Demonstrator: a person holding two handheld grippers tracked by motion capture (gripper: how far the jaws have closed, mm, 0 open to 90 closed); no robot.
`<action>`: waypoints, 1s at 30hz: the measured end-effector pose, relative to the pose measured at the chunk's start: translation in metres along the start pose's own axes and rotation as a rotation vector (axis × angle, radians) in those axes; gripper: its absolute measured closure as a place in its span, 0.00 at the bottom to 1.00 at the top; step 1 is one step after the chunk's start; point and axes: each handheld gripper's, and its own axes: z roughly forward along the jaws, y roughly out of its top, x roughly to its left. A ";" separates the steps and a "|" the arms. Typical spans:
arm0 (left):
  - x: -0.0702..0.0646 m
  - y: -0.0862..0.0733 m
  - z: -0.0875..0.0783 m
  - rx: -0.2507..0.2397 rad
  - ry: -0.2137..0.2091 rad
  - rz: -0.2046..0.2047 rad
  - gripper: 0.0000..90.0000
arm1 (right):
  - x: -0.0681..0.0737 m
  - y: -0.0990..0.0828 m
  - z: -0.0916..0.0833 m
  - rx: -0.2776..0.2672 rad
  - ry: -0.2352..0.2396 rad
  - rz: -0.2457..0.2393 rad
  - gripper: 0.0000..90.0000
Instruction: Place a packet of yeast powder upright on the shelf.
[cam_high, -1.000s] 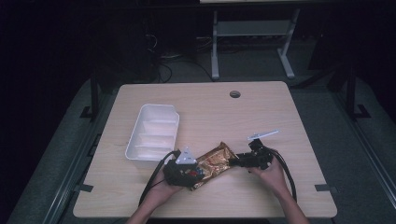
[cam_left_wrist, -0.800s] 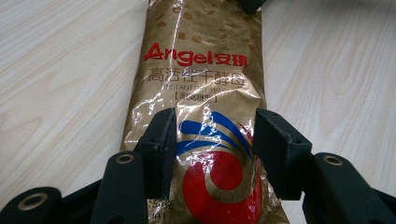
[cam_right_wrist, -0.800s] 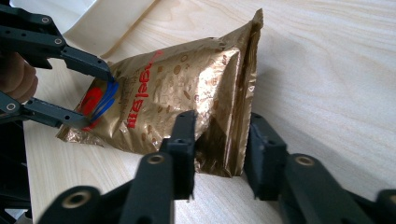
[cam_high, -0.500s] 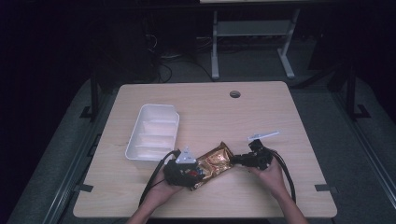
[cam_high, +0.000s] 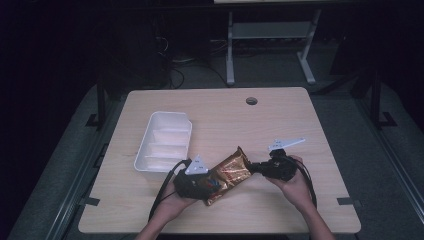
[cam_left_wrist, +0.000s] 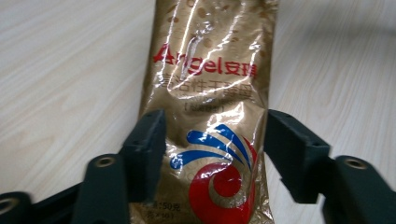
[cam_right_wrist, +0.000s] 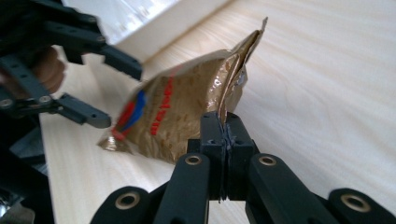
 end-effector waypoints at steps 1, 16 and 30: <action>0.000 0.001 0.000 0.000 -0.004 0.000 0.38 | 0.003 0.002 -0.004 -0.003 -0.001 -0.019 0.98; 0.012 0.029 0.022 -0.092 -0.145 -0.049 0.20 | 0.039 0.033 -0.057 -0.057 0.032 -0.238 0.99; 0.010 0.040 0.043 -0.072 -0.320 0.002 0.53 | 0.049 0.049 -0.070 -0.049 0.058 -0.331 0.99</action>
